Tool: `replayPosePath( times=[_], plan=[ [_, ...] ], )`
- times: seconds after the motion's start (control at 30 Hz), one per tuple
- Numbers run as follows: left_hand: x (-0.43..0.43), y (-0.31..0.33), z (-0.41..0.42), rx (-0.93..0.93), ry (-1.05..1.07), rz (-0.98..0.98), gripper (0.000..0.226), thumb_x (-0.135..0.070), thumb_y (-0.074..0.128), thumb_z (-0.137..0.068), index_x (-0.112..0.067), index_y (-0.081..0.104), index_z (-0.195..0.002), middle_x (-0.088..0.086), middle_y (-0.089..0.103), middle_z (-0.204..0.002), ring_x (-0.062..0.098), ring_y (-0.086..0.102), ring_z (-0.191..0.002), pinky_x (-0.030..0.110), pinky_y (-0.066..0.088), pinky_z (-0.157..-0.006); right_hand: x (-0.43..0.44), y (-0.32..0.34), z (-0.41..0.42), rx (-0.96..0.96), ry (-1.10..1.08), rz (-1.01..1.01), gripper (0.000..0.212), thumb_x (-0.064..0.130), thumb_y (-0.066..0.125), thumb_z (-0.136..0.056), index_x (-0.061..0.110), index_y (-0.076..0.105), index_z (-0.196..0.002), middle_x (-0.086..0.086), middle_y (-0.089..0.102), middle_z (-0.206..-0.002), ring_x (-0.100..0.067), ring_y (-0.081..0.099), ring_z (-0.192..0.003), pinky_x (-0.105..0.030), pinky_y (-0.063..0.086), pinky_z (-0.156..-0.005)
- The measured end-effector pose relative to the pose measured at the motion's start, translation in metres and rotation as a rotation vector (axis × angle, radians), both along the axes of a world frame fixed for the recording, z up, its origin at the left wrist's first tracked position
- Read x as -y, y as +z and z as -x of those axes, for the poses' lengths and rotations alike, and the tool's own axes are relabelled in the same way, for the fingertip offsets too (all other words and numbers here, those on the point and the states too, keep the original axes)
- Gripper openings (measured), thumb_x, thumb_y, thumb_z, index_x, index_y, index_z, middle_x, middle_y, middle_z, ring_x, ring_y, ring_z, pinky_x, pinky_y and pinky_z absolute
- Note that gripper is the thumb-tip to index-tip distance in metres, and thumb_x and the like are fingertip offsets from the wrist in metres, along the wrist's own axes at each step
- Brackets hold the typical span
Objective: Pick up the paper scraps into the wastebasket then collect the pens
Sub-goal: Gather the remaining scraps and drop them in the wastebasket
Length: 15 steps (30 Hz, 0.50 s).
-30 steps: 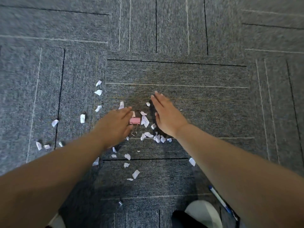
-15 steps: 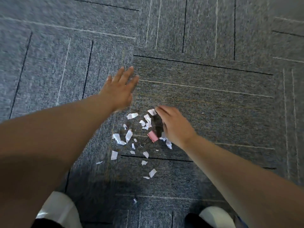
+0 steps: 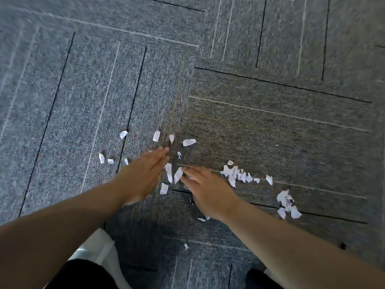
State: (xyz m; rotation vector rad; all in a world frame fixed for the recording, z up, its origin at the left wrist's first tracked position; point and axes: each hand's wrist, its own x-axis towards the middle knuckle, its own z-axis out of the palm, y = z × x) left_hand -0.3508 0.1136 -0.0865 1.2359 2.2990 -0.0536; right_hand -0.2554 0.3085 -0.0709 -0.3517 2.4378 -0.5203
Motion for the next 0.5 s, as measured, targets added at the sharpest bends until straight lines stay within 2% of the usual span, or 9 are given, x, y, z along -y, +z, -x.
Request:
replayPosePath(
  times=[0.03, 0.1, 0.17, 0.23, 0.3, 0.43, 0.5],
  plan=[
    [0.011, -0.001, -0.005, -0.042, -0.037, 0.021, 0.057, -0.027, 0.046, -0.086, -0.004, 0.032, -0.137, 0.015, 0.04, -0.142, 0.029, 0.037, -0.131, 0.043, 0.025, -0.1, 0.001, 0.0, 0.0, -0.048, -0.009, 0.004, 0.051, 0.008, 0.038, -0.096, 0.012, 0.025, -0.144, -0.007, 0.016, -0.155, -0.024, 0.012, -0.142, -0.04, 0.007, -0.114],
    [0.024, 0.002, -0.005, -0.043, -0.013, 0.087, 0.058, -0.036, 0.035, -0.083, -0.008, 0.035, -0.134, 0.013, 0.046, -0.138, 0.026, 0.036, -0.13, 0.046, 0.029, -0.099, -0.002, -0.002, 0.008, -0.153, -0.098, -0.02, 0.049, 0.008, 0.044, -0.093, 0.009, 0.033, -0.141, -0.012, 0.028, -0.15, -0.029, 0.024, -0.138, -0.041, 0.005, -0.112],
    [0.021, 0.003, 0.002, -0.048, 0.057, 0.063, 0.061, -0.036, 0.03, -0.087, -0.008, 0.022, -0.14, 0.016, 0.032, -0.146, 0.029, 0.022, -0.136, 0.05, 0.02, -0.104, -0.008, -0.004, 0.022, -0.193, -0.183, -0.088, 0.053, 0.013, 0.047, -0.093, 0.007, 0.028, -0.142, -0.014, 0.025, -0.151, -0.031, 0.024, -0.138, -0.042, 0.013, -0.114],
    [0.013, 0.0, 0.014, -0.097, 0.164, 0.044, 0.062, -0.038, 0.026, -0.093, -0.014, -0.005, -0.142, 0.011, -0.005, -0.152, 0.026, -0.007, -0.139, 0.047, -0.001, -0.109, -0.012, -0.007, 0.039, -0.126, -0.233, -0.132, 0.058, 0.023, 0.039, -0.097, 0.011, 0.012, -0.147, -0.011, 0.007, -0.156, -0.029, 0.009, -0.142, -0.04, 0.01, -0.116],
    [0.003, -0.002, 0.03, -0.11, 0.302, 0.083, 0.067, -0.042, 0.025, -0.095, -0.018, -0.021, -0.137, 0.005, -0.028, -0.147, 0.023, -0.026, -0.135, 0.047, -0.014, -0.107, -0.009, -0.008, 0.052, -0.05, -0.226, -0.168, 0.06, 0.031, 0.032, -0.099, 0.014, 0.001, -0.147, -0.008, -0.005, -0.156, -0.029, -0.002, -0.142, -0.04, 0.006, -0.116],
    [0.002, -0.003, 0.044, -0.04, 0.596, 0.134, 0.069, -0.048, 0.024, -0.095, -0.024, -0.021, -0.141, 0.001, -0.032, -0.147, 0.027, -0.027, -0.136, 0.057, -0.01, -0.106, 0.022, -0.004, 0.053, -0.03, -0.143, -0.138, 0.061, 0.037, 0.028, -0.099, 0.015, -0.001, -0.147, -0.01, -0.013, -0.155, -0.032, -0.013, -0.141, -0.044, 0.003, -0.113],
    [0.014, -0.003, 0.037, 0.017, 0.638, 0.137, 0.068, -0.049, 0.023, -0.095, -0.023, -0.016, -0.143, 0.003, -0.027, -0.15, 0.026, -0.026, -0.137, 0.053, -0.009, -0.107, 0.041, -0.002, 0.041, -0.019, -0.079, -0.099, 0.06, 0.033, 0.029, -0.1, 0.01, 0.002, -0.147, -0.013, -0.013, -0.155, -0.031, -0.014, -0.141, -0.043, 0.007, -0.114]
  ],
)
